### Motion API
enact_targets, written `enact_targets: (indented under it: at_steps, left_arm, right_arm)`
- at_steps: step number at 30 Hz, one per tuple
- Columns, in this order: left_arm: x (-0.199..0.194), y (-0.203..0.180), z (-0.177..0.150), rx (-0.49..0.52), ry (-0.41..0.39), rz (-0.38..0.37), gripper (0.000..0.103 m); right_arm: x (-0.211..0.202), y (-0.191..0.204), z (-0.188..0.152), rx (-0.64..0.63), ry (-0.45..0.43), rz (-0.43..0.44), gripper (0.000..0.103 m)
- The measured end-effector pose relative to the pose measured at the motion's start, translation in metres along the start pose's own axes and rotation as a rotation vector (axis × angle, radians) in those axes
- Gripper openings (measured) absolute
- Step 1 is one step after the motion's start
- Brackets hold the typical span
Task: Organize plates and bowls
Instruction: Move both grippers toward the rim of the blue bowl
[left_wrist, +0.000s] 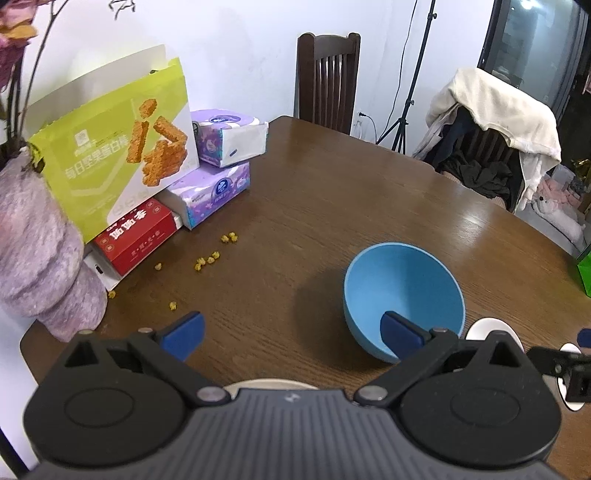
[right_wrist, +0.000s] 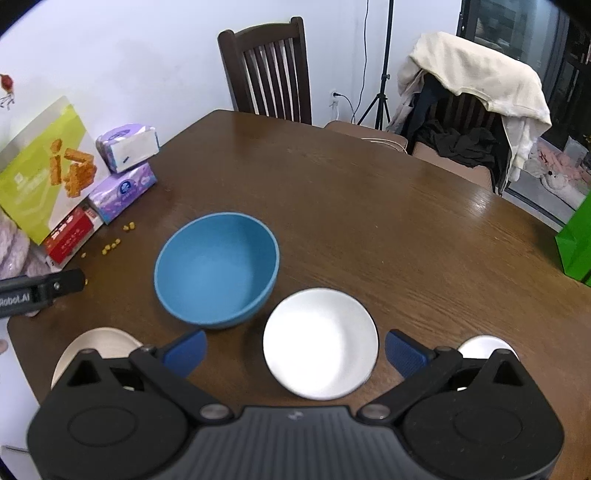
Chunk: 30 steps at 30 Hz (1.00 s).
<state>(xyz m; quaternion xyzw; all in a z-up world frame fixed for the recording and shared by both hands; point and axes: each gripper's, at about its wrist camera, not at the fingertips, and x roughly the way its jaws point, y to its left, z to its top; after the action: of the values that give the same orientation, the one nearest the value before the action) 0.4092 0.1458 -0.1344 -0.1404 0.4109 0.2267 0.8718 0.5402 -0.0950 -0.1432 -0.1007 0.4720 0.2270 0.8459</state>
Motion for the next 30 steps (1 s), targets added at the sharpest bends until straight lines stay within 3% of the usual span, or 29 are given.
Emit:
enact_targets:
  at_steps: [12,21,30]
  left_arm:
    - [0.044,-0.002,0.022,-0.023,0.070,0.009,0.103]
    - [0.086,-0.014,0.031,-0.041,0.156,0.016,0.101]
    - [0.111,-0.030,0.036,-0.039,0.222,-0.003,0.082]
  right_arm:
    - [0.052,0.005,0.054,-0.004,0.034,0.047,0.101]
    - [0.102,0.006,0.075,-0.029,0.111,0.064,0.085]
    - [0.136,-0.006,0.079,-0.013,0.173,0.085,0.060]
